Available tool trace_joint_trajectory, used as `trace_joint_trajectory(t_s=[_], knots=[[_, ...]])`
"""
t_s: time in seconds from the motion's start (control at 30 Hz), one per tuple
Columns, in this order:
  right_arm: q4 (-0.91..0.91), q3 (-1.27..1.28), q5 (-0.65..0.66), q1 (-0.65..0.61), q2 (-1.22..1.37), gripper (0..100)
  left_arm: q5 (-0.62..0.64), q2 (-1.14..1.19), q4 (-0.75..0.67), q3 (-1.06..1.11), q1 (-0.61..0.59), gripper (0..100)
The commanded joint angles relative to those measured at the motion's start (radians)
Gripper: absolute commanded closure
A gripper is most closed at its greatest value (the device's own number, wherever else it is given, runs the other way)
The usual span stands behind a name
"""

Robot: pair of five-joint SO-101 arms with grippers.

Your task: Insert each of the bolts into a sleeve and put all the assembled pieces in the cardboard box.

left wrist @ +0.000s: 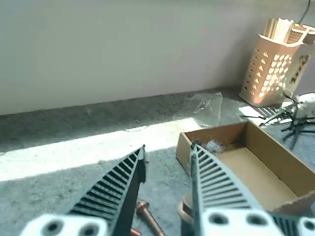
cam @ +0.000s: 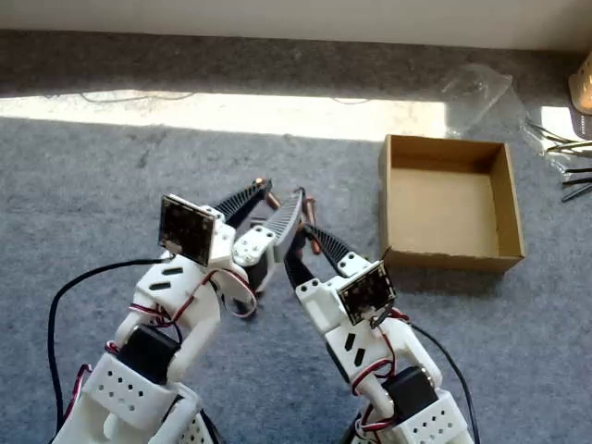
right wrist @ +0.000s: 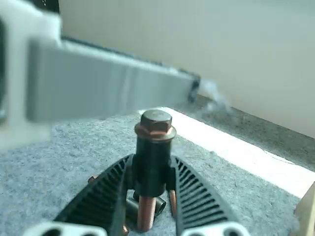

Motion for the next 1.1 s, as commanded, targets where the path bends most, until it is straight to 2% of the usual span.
trace_joint_trajectory(t_s=[0.0,0.07,0.17,0.3,0.37,0.5,0.67,0.93,1.07], knots=[[0.001,0.127,0.008,-0.007,-0.008,99.3,-0.015,-0.010,-0.017,-0.091,-0.122,85],[0.001,0.127,0.008,-0.004,-0.008,99.3,-0.015,-0.012,-0.017,-0.096,-0.196,86],[-0.001,0.127,0.008,0.028,-0.010,99.3,-0.040,-0.047,-0.017,-0.091,-0.295,92],[-0.001,0.125,0.008,0.038,-0.010,99.3,-0.247,-0.176,0.037,-0.071,-0.325,100],[-0.001,0.125,0.008,0.038,-0.008,99.3,-0.285,-0.254,0.089,-0.053,-0.325,99],[-0.001,0.125,0.008,0.041,-0.008,99.3,-0.288,-0.390,0.161,0.015,-0.329,99],[-0.001,0.128,0.000,0.140,-0.010,99.3,-0.290,-0.529,0.204,0.119,-0.371,99],[0.007,0.122,0.000,0.294,-0.008,99.3,-0.285,-0.509,0.207,0.203,-0.519,99],[0.153,0.010,0.000,0.360,-0.008,99.3,-0.285,-0.509,0.207,0.260,-0.552,99]])
